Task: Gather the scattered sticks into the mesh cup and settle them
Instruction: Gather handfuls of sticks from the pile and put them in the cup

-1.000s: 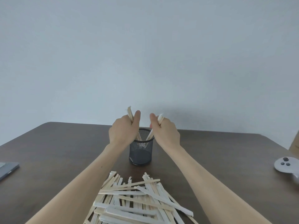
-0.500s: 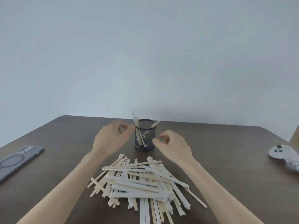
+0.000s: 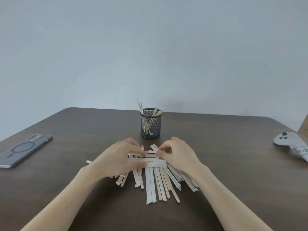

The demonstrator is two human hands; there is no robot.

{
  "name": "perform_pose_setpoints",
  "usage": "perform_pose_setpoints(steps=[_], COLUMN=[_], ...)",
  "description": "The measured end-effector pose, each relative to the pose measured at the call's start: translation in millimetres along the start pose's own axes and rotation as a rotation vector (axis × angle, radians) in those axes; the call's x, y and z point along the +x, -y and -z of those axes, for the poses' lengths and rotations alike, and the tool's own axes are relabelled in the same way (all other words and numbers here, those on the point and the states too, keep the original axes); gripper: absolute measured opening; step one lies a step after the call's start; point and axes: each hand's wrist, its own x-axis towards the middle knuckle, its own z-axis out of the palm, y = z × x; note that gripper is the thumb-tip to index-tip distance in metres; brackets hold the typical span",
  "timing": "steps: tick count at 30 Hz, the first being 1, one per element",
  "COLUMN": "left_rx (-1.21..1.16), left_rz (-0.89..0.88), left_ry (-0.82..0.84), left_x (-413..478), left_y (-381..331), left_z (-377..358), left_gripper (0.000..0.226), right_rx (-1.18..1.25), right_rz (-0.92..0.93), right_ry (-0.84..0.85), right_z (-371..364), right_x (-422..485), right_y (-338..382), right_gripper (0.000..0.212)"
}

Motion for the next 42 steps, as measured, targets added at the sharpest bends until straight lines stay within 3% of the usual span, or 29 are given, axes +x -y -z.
perform_pose_setpoints(steps=[2,6,8,13,15,20,25,29,37,42], left_rx=[0.0,0.021,0.043,0.009,-0.011,-0.072,-0.168,-0.185,-0.237,-0.245], left_rz=[-0.011,0.007,0.018,0.016,0.0,-0.008,0.028,0.032,0.04,0.01], left_ry=[-0.02,0.075,0.119,0.094,0.077,-0.013,-0.124,-0.107,-0.07,-0.128], left_x=[4,12,18,29,30,28,24,24,21,21], left_y=[0,-1,-2,-2,-3,-1,8,9,3,-2], left_z=[1,10,13,11,8,9,19,17,10,5], left_gripper=[0.043,0.073,0.076,0.042,0.029,0.012,0.007,0.009,0.014,0.012], right_rx=[0.045,0.134,0.147,0.014,-0.042,0.02,0.032,-0.123,-0.381,-0.289], right_rz=[0.016,0.073,0.09,0.011,-0.006,-0.062,-0.129,-0.181,-0.155,-0.185], right_ry=[-0.002,0.001,0.0,0.122,0.196,0.162,0.161,0.221,0.096,0.065], right_z=[0,3,8,28,30,32,36,30,21,9], right_x=[3,8,9,6,4,5,1,-4,-15,-19], right_y=[-3,-11,-14,-27,-29,-30,-26,-11,20,23], right_gripper=[0.021,0.011,0.015,0.038,0.037,0.025,0.04,0.06,0.012,0.024])
